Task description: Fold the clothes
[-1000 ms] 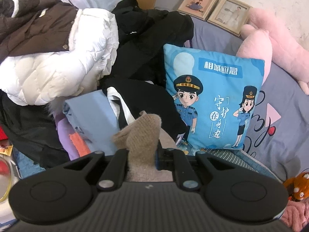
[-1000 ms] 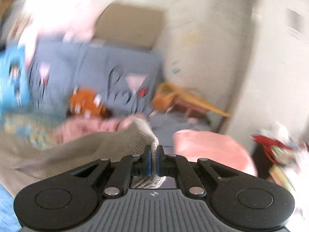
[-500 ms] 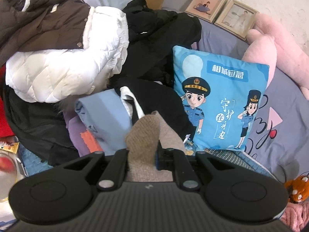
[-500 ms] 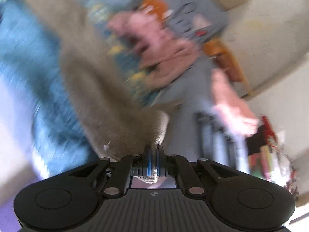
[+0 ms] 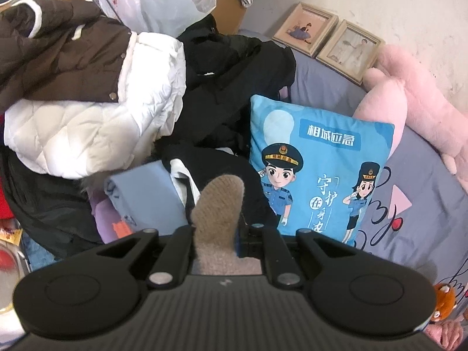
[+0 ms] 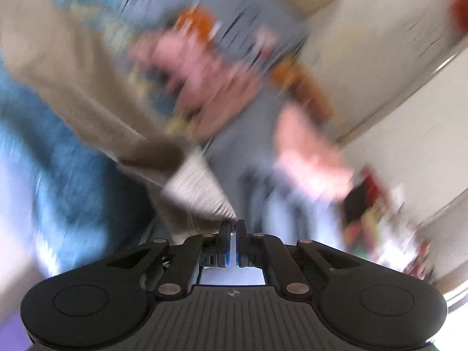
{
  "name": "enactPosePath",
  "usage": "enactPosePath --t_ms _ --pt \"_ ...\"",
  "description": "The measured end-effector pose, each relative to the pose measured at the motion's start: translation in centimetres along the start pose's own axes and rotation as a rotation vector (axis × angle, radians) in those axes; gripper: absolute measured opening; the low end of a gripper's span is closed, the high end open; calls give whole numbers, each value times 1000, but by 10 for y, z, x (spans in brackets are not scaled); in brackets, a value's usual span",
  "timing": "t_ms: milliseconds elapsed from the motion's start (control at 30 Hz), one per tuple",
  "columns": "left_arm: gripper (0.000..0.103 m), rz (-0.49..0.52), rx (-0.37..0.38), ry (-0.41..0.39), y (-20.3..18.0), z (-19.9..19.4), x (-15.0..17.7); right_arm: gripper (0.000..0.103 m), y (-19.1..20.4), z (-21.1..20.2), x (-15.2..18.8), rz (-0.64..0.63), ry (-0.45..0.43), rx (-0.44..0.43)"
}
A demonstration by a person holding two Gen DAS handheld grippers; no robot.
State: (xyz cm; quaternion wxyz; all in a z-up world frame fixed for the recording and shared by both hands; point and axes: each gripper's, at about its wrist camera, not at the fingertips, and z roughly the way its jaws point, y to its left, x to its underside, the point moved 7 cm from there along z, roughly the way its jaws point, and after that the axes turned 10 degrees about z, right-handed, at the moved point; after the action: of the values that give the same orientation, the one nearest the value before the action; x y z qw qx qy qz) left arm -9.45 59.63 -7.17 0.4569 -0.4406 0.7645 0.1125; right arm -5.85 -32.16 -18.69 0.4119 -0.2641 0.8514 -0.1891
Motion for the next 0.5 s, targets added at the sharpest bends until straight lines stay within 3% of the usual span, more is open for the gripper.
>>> enactPosePath --t_ms 100,167,233,367,433,500 --pt "10 9 1 1 -3 0 0 3 32 15 35 5 126 -72" --pt "10 12 5 2 -6 -1 1 4 49 17 47 37 160 -106" --pt "10 17 9 2 -9 -2 2 5 51 13 52 144 148 -121" --pt "10 45 21 4 -20 -4 4 19 33 3 64 503 103 -97" --pt "10 69 31 2 -29 -5 7 19 27 2 66 600 78 -69" --pt "10 96 42 0 -40 -8 10 19 28 3 55 619 37 -79"
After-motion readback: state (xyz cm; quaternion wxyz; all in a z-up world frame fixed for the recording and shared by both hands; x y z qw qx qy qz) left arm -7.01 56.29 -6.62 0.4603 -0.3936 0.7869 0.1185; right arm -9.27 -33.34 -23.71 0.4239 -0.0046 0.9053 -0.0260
